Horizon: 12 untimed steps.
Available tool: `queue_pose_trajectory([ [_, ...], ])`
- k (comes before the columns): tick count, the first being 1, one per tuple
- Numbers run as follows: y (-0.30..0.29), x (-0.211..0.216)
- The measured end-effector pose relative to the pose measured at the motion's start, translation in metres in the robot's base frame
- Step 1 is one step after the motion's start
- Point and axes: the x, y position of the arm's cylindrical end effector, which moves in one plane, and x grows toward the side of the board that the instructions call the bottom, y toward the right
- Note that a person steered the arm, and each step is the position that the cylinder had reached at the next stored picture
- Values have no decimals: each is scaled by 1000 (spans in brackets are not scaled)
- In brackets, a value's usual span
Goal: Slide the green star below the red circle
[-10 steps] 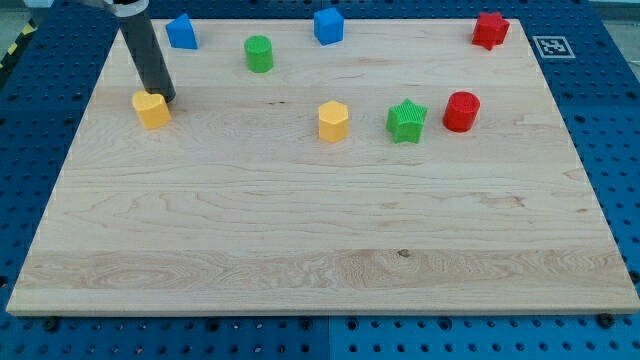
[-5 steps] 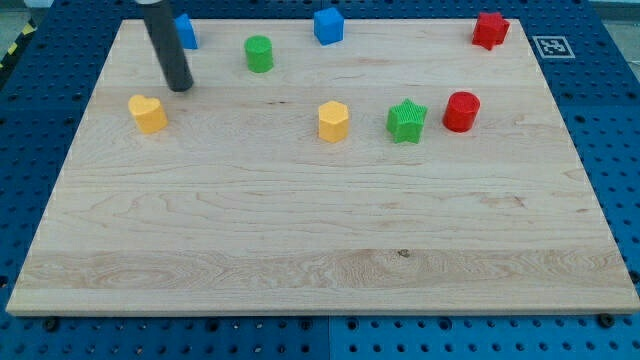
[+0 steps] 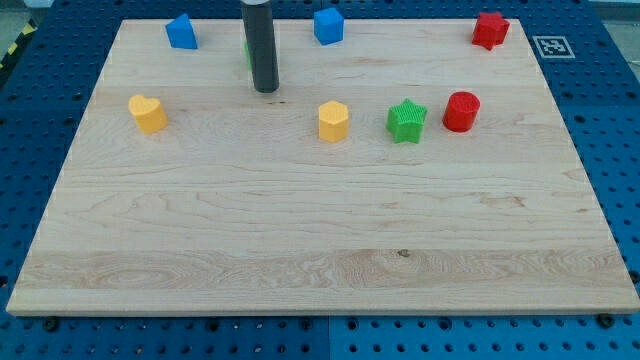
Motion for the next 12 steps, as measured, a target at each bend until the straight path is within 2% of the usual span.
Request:
queue_pose_trajectory([
  [8, 22, 8],
  [9, 32, 8],
  [11, 98, 11],
  [12, 102, 19],
])
